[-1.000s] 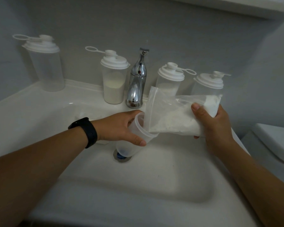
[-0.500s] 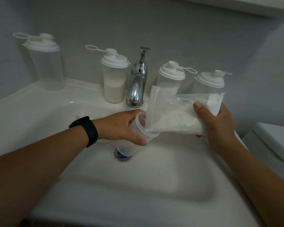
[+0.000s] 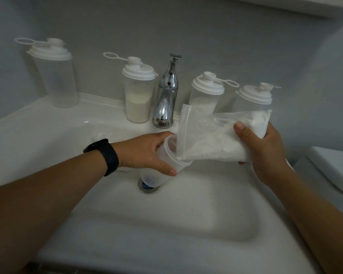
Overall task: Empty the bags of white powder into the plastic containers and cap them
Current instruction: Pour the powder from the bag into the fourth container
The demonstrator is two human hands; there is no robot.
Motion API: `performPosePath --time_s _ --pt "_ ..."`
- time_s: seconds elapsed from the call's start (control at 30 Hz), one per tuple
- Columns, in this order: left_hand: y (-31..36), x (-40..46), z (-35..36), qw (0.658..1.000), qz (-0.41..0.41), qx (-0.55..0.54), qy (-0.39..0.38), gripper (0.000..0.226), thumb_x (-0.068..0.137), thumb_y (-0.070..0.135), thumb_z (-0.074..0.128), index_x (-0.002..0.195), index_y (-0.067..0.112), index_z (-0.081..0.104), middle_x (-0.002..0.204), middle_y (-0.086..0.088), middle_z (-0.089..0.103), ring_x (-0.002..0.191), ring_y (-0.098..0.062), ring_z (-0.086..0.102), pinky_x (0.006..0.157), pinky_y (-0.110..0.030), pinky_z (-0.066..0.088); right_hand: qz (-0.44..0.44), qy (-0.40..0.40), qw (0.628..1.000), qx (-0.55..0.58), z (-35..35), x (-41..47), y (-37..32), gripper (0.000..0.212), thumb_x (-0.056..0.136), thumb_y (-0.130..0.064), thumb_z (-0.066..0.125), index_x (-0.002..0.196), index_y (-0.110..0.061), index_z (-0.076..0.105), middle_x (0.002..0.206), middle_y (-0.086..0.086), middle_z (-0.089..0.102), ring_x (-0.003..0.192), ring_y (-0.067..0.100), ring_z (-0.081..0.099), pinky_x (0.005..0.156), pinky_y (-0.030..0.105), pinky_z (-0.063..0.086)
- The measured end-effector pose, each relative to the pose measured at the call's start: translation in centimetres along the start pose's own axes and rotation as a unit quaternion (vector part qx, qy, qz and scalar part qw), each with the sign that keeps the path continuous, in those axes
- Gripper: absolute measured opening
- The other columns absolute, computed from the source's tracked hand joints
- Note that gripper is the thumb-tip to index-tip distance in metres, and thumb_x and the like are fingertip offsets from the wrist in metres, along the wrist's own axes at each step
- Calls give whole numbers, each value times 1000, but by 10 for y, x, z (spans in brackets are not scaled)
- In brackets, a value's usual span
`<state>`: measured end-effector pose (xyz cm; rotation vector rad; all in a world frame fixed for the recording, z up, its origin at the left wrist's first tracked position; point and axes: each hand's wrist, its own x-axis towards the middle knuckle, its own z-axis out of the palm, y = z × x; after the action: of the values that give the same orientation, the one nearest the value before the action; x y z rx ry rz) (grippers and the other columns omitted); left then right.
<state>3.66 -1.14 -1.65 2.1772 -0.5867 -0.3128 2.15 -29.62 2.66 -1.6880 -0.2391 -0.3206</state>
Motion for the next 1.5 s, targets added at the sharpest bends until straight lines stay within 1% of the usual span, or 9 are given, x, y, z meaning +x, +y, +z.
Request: performPosePath --time_s 0.23,0.3,0.4,0.6,0.73,0.97,1.1,1.33,1.5 --pt "1 -1 0 1000 -4 -7 -5 86 73 38 93 145 40 46 137 23 61 127 0 57 113 -38 47 7 -3 1000 0 0 1 3 37 77 -46 76 106 -26 66 87 -3 76 70 19 73 41 28 48" --pt "1 -2 0 1000 -6 -5 -4 86 73 38 92 145 40 45 137 23 60 127 1 57 113 -38 47 6 -3 1000 -1 0 1 3 35 78 -46 76 105 -26 66 86 -3 76 69 19 73 40 28 48" --pt "2 -2 1 1000 -6 -1 -5 85 74 37 92 145 40 45 137 24 60 126 2 57 113 -36 47 1 -4 1000 2 -1 0 2 29 80 -42 73 103 -26 65 84 -4 76 67 18 72 39 28 48" --pt "3 -1 0 1000 -3 5 -7 85 73 39 92 145 41 46 135 25 61 124 4 57 111 -33 48 1 -7 1000 -1 0 0 0 29 80 -42 72 104 -27 65 85 -6 76 69 15 73 39 27 49" --pt "2 -1 0 1000 -2 3 -8 85 73 39 91 145 41 45 136 25 61 124 3 57 110 -32 48 8 -7 1000 2 0 0 1 33 79 -43 74 105 -26 65 87 -2 76 71 20 74 41 28 49" --pt "3 -2 1 1000 -3 1 -8 88 72 39 91 147 42 44 136 29 60 124 7 56 108 -24 47 10 -15 1000 6 0 -1 1 32 80 -43 73 106 -26 66 90 -1 76 73 21 74 41 28 48" --pt "3 -1 1 1000 0 -7 -7 87 71 40 90 146 41 45 135 29 60 124 7 56 106 -23 46 13 -10 1000 11 0 -1 0 30 80 -43 73 105 -28 66 90 -2 77 74 20 74 40 27 48" --pt "2 0 1 1000 6 -21 3 86 72 35 92 144 39 46 135 26 61 124 3 57 108 -28 48 18 -4 1000 23 2 -1 -1 30 80 -44 73 105 -29 66 89 -1 76 73 22 74 39 28 48" --pt "1 0 1 1000 4 -18 -9 88 72 35 92 146 39 44 137 25 60 125 4 56 107 -26 47 12 -11 1000 10 1 -1 -1 30 80 -42 74 105 -29 66 88 -1 76 71 22 73 39 28 47"
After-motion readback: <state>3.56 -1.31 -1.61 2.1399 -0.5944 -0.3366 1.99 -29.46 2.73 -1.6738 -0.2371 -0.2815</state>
